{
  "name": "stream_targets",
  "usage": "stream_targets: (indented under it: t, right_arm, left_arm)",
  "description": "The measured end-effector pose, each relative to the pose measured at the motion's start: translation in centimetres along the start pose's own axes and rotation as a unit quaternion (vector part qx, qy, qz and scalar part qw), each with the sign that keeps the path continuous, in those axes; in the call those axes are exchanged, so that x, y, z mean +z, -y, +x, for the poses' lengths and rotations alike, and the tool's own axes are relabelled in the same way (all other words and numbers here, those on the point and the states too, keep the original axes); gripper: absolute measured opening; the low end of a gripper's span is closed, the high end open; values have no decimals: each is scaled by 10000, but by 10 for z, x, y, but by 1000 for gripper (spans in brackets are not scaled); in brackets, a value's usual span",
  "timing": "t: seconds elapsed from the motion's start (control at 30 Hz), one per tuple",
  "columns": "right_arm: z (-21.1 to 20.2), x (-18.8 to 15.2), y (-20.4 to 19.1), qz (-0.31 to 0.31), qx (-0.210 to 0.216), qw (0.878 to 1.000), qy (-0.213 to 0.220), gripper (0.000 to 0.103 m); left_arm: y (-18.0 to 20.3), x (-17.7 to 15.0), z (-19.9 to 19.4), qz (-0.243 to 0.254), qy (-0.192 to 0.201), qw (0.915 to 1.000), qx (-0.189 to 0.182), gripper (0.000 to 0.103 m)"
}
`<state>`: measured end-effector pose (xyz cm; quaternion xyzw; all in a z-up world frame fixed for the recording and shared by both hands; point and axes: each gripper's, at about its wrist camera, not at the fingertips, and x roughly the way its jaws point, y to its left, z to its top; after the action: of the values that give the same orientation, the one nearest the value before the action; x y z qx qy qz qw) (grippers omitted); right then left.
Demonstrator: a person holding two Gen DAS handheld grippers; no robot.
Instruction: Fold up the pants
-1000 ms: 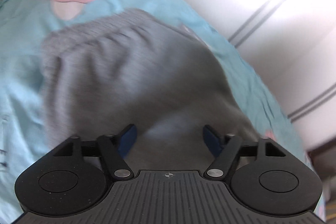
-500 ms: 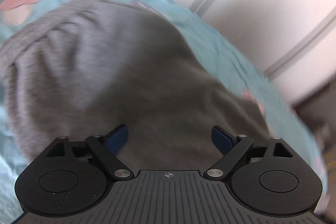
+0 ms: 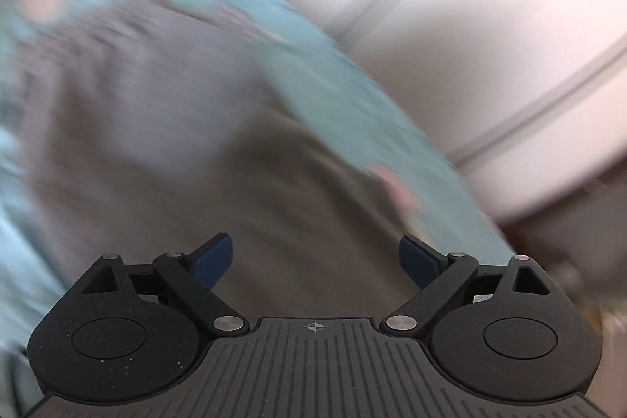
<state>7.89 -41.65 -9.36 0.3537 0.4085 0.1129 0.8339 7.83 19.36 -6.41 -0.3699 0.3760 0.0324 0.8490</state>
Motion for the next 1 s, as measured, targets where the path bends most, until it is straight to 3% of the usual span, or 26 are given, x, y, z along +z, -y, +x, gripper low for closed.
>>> stream_targets:
  t: [0.07,0.1,0.13,0.23,0.33,0.4,0.53,0.77,0.87,1.0]
  right_arm:
    - [13,-8,-15,-204,556,9964,-607,88]
    - [19,-11,-22,-365,595,9941,-834,95]
    - [23,-13,-28,-584,457,9926,-963,95]
    - [25,-13,-30,-704,279,9923,-980,95]
    - [18,-12,-26,-672,48,9945,-801,95]
    - [14,-13,-27,-761,-137,9942,-745,95]
    - [19,-21,-41,-1312,-493,9866,-830,97]
    - [31,-40,-68,-2394,-1168,9584,-1023,98]
    - [32,-41,-68,-2443,-1206,9565,-1043,98]
    - [29,-37,-62,-2251,-1080,9631,-1007,98]
  left_arm:
    - [22,-18,9,232,-238,9994,-71,98]
    - [31,-29,18,397,-385,9985,52,98]
    - [38,-41,29,645,-577,9960,243,98]
    - [51,-68,60,1621,-1087,9757,998,98]
    - [64,-77,66,2329,-1044,9579,1315,99]
    - [65,-79,72,2457,-1123,9516,1468,100]
    - [69,-80,82,2569,-1129,9469,1572,101]
    - [77,-84,90,2652,-1163,9435,1614,102]
    - [79,-85,87,2680,-1171,9423,1630,103]
    - [80,-84,92,2694,-1182,9417,1635,103]
